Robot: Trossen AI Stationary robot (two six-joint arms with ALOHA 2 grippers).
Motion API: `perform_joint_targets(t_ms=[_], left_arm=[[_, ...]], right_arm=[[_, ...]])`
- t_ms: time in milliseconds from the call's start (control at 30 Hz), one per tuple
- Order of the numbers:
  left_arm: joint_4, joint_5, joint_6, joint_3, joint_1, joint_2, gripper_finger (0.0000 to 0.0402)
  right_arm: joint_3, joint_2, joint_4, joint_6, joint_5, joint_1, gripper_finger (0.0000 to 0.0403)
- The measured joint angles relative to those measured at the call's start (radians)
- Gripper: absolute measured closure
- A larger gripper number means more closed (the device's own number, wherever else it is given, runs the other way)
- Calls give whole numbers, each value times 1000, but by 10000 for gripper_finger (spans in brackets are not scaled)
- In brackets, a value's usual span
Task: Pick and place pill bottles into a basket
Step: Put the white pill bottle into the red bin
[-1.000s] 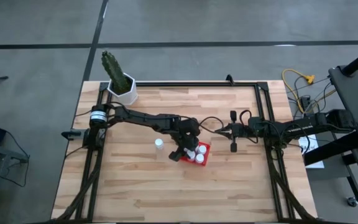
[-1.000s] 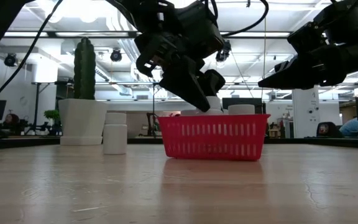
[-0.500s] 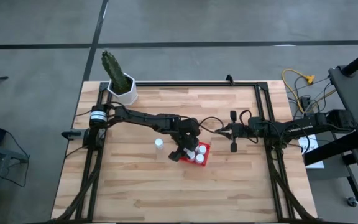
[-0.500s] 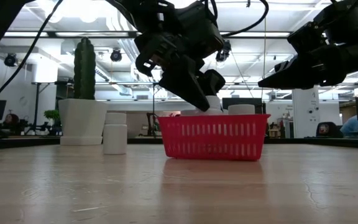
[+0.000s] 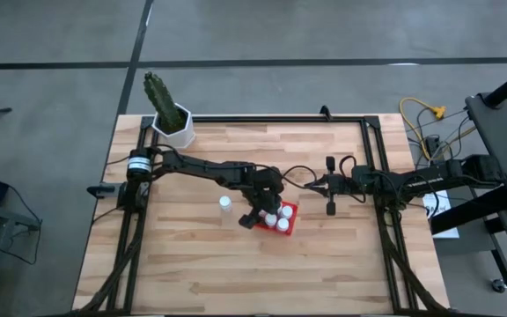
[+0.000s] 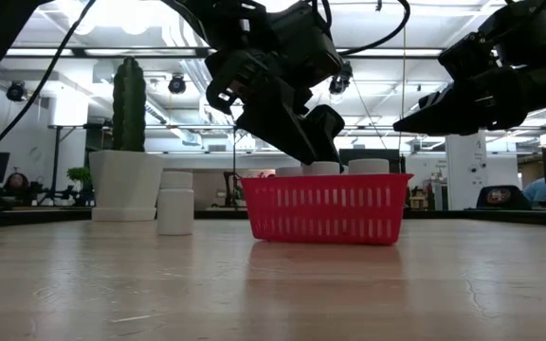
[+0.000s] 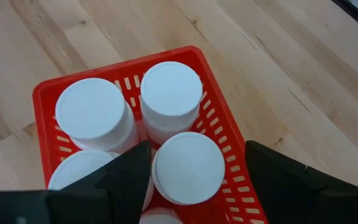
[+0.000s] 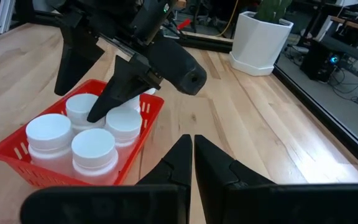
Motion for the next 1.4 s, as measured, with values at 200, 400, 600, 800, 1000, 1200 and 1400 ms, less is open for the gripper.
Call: perform_joint_targets(t_ms=[200,400,600,800,1000,1200,1400], left_arm=[[-3,0,-3,0,-1,0,159],[-12,7,-26,33,-6,-13,159],[-13,12,-37,42,-7,-46,159],[-95,-5,-52,56,-7,-112,159],[-266,-242,-44,56,-7,-205,159],[-363,-361,-84,18,-6,-271,160],[-477,-465,-160,-28,-6,-282,160]], right_arm=[[0,0,0,0,0,0,394],[0,0,0,0,0,0,394],[0,0,-1,2,0,0,394],[0,0,-1,0,-1,0,394],[0,0,-5,3,-2,0,394],[0,0,-7,4,-2,0,394],[-2,1,-9,12,-3,0,394]])
